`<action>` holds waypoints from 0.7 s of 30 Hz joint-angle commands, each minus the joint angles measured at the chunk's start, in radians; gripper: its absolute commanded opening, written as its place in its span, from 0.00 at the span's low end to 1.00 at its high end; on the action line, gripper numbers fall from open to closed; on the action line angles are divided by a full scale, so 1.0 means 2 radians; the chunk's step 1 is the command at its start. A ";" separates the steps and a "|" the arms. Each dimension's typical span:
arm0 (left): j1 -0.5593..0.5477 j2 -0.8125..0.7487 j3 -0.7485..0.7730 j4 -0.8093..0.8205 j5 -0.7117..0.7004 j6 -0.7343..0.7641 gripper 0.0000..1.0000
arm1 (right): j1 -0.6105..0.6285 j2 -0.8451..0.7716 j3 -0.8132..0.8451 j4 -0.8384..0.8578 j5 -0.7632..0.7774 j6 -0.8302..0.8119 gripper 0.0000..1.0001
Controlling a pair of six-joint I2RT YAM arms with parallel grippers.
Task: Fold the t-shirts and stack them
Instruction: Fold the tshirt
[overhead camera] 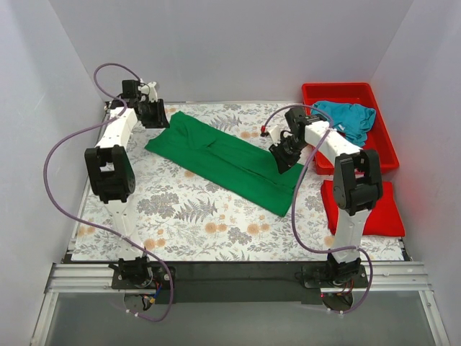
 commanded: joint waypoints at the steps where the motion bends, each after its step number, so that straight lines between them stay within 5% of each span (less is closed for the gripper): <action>1: -0.003 -0.089 -0.052 0.012 0.041 -0.021 0.34 | 0.004 0.024 0.012 -0.005 0.054 -0.019 0.26; 12: -0.004 -0.188 -0.207 0.029 0.029 -0.020 0.34 | 0.030 0.041 -0.086 0.026 0.122 -0.045 0.17; 16: -0.003 -0.192 -0.212 0.010 0.025 -0.019 0.34 | 0.088 -0.017 -0.172 0.026 0.098 -0.042 0.16; 21: -0.011 -0.180 -0.211 0.006 0.022 -0.009 0.34 | 0.245 -0.079 -0.273 0.032 0.040 -0.016 0.16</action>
